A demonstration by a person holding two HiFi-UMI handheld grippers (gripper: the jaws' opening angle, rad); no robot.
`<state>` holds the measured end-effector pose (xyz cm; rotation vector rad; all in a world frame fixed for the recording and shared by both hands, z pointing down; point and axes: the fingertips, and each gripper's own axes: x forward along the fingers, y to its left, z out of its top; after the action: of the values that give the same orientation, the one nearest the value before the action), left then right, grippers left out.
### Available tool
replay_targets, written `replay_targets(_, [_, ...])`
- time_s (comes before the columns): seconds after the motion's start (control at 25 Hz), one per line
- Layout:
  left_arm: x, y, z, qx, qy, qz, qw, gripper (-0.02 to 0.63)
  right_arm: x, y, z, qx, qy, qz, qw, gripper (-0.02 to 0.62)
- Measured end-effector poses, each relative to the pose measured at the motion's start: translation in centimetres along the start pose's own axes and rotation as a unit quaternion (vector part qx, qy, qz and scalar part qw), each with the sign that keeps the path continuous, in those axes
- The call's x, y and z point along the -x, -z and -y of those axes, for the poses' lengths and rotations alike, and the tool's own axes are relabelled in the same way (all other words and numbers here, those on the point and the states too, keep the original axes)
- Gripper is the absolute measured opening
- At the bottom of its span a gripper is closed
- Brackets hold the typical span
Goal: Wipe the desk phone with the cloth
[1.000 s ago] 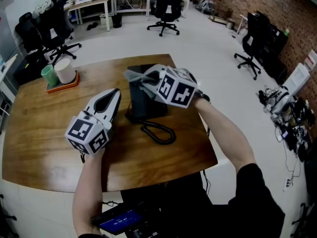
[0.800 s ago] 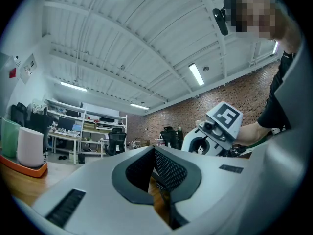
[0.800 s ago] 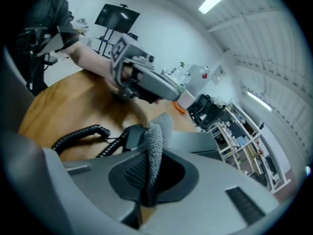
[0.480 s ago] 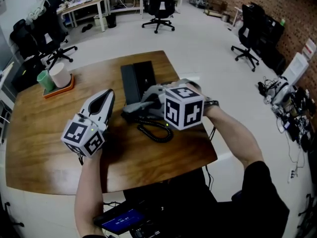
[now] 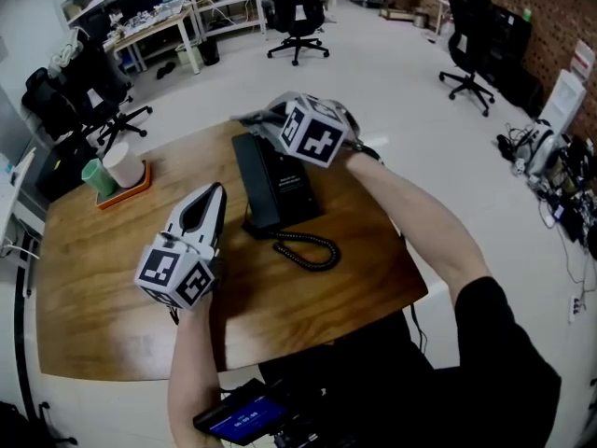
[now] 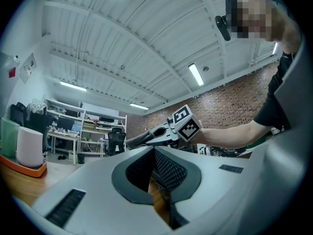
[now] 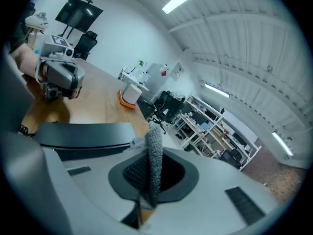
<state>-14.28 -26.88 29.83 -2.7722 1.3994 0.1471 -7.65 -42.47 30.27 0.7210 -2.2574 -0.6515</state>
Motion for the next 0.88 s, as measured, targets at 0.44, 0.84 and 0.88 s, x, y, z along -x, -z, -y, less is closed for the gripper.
replay_targets(0.44, [-0.1,-0.2,-0.3,-0.002,0.002,0.001,1.0000,-0.011,5.3,0.8,-9.4,0.112,-0.113,0.013,0.987,0.026])
replay_targets(0.84, [-0.2,-0.2,0.0,-0.004,0.003,-0.002,1.0000,-0.011,11.0,2.9,-17.3,0.218,-0.264,-0.002,0.940,0.026])
replay_targets(0.88, [-0.2,-0.2,0.0,-0.004,0.003,-0.002,1.0000,-0.011,10.8,2.5,-16.2,0.201,-0.254,0.007,0.946,0.026])
